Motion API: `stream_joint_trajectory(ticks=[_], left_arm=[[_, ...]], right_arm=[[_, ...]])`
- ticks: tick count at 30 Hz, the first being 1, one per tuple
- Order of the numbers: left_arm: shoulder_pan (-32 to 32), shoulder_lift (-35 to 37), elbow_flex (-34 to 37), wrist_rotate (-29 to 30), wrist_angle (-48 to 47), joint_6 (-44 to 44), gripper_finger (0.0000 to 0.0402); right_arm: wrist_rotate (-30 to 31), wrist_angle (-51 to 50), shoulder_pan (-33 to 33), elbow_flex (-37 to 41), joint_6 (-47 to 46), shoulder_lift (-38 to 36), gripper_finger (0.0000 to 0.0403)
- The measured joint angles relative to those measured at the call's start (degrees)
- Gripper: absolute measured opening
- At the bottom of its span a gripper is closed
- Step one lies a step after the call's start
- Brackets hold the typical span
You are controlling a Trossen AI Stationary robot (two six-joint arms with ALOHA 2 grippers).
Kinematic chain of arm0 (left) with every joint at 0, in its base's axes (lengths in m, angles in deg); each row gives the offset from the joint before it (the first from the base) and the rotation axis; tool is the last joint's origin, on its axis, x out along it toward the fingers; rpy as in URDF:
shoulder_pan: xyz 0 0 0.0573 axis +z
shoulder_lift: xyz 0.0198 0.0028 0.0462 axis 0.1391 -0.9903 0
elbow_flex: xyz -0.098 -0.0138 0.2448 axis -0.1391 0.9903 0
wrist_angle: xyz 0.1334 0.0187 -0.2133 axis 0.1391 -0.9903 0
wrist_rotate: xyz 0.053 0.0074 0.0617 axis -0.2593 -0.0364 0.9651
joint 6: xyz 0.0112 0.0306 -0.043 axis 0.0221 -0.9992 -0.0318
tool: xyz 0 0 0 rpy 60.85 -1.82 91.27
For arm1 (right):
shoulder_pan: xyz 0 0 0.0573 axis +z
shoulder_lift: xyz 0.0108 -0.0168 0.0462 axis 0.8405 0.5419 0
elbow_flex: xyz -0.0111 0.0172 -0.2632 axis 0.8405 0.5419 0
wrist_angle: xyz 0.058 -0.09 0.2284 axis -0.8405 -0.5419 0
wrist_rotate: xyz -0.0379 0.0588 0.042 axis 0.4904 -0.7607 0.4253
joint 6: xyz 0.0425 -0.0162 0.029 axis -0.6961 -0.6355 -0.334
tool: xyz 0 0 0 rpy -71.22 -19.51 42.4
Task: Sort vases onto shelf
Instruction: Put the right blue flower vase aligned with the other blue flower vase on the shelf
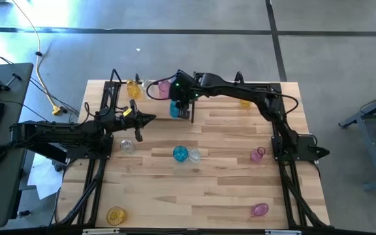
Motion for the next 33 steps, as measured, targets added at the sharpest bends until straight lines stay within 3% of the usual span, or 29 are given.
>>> stream_joint_trajectory(ticks=[33], left_arm=[[0.0, 0.0, 0.0, 0.0, -0.3, 0.9, 0.0000]], right_arm=[[3.4, -0.4, -3.1, 0.0, 0.6, 2.1, 0.0102]])
